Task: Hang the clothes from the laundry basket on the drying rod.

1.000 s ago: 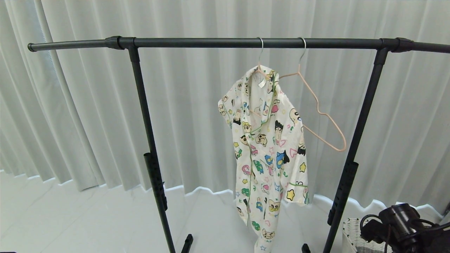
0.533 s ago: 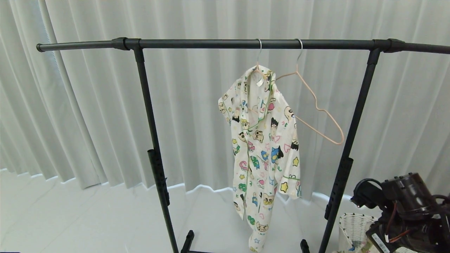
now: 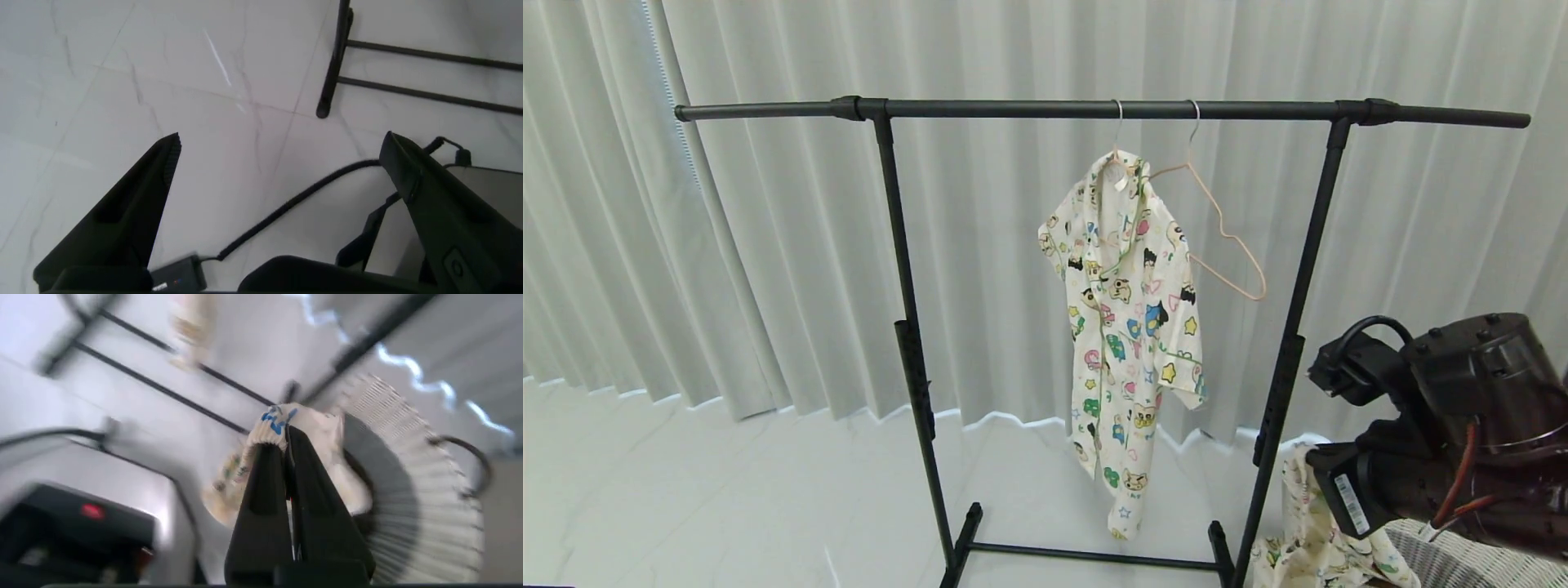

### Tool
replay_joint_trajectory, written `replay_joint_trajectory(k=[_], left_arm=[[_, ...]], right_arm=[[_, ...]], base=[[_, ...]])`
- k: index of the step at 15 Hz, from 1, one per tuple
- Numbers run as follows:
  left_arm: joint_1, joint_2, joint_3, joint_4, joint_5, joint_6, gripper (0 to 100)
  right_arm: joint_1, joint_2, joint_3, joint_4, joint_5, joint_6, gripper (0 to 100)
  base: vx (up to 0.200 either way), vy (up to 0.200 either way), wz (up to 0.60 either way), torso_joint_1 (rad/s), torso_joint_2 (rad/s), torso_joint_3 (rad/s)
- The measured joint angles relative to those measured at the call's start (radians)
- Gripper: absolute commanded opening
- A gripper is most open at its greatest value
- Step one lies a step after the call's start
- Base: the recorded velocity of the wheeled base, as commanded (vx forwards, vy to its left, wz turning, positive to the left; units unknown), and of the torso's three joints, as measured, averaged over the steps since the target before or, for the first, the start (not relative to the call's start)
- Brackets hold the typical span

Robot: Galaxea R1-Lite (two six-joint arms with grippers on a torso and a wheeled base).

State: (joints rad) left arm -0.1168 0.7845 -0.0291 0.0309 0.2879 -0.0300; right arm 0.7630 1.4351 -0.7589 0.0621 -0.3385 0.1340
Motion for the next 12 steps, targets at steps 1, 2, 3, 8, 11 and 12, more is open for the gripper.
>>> replay_joint_trajectory(k=[1, 2, 3, 8, 11, 12], left_arm=[[-0.014, 0.000, 0.000, 0.000, -0.004, 0.000, 100], [-0.027, 0.000, 0.000, 0.000, -0.011, 0.000, 100], [-0.049, 0.000, 0.000, 0.000, -0.024, 0.000, 100], [-0.175, -0.071, 0.000, -0.002, -0.095, -0.001, 100], [-0.333, -0.236, -0.004, -0.002, -0.186, 0.014, 100], [-0.396, -0.300, -0.017, -0.001, -0.210, 0.029, 100]], right_arm=[[0.038, 0.004, -0.022, -0.001, 0.001, 0.031, 0], [0.074, 0.013, -0.048, -0.004, 0.002, 0.065, 0], [0.110, 0.028, -0.081, -0.007, 0.003, 0.108, 0], [0.181, 0.130, -0.216, -0.119, 0.004, 0.176, 0], [0.189, 0.179, -0.264, -0.179, 0.004, 0.176, 0], [0.195, 0.191, -0.272, -0.196, 0.004, 0.176, 0]], base=[[0.000, 0.000, 0.00, 0.000, 0.00, 0.000], [0.000, 0.000, 0.00, 0.000, 0.00, 0.000], [0.000, 0.000, 0.00, 0.000, 0.00, 0.000], [0.000, 0.000, 0.00, 0.000, 0.00, 0.000], [0.000, 0.000, 0.00, 0.000, 0.00, 0.000], [0.000, 0.000, 0.00, 0.000, 0.00, 0.000]])
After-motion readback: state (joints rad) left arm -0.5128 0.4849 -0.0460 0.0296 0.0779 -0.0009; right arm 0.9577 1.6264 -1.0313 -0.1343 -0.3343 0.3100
